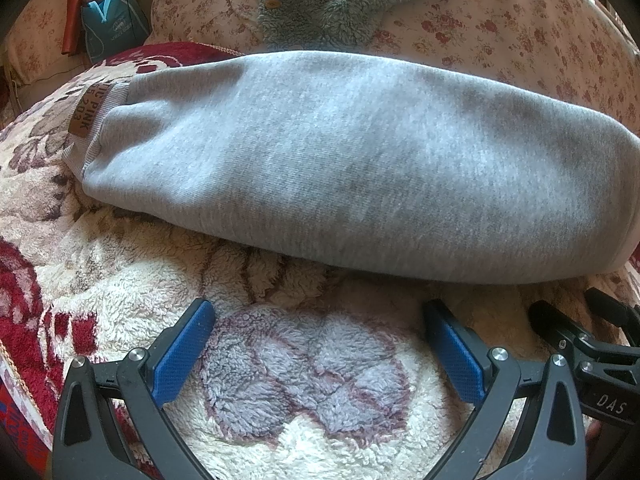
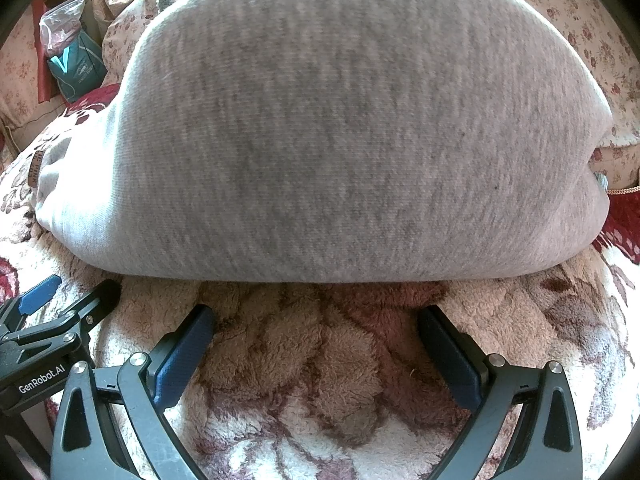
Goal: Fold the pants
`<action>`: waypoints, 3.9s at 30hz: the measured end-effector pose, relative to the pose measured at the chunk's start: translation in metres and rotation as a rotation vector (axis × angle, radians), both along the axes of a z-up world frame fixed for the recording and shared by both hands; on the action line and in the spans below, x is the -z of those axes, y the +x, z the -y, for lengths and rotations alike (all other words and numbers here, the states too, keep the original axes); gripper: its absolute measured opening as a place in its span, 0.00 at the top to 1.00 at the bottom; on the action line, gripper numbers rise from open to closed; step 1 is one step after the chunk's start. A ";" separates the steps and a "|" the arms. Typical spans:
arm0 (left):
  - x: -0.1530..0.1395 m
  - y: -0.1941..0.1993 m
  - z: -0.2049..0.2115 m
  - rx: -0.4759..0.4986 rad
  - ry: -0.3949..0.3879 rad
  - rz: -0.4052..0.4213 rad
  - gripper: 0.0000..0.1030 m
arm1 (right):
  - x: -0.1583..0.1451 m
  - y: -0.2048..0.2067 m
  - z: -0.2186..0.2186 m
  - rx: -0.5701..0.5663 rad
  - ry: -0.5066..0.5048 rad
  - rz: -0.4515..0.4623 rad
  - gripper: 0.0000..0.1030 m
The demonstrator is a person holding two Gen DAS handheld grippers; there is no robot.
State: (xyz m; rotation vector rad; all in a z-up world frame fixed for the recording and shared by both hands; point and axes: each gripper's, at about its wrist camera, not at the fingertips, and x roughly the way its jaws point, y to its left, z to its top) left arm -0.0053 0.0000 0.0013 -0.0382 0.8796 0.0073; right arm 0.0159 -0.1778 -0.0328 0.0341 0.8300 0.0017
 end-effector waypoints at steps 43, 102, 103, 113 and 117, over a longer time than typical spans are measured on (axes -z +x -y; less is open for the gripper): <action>-0.081 0.144 -0.084 -0.121 -0.168 -0.044 0.00 | -0.123 0.036 0.117 -0.691 -0.200 -0.015 0.02; -0.017 -0.023 -0.125 -0.352 -0.356 -0.043 0.14 | 0.004 -0.056 0.353 0.266 0.944 0.108 0.73; -0.018 -0.023 -0.126 -0.347 -0.365 -0.040 0.15 | -0.002 -0.060 0.349 0.253 0.909 0.111 0.75; -0.037 -0.049 -0.120 -0.206 -0.386 0.014 0.56 | -0.047 -0.139 0.339 0.151 0.790 0.148 0.83; -0.044 -0.061 -0.123 -0.197 -0.407 0.031 0.61 | -0.050 -0.165 0.327 0.121 0.766 0.136 0.84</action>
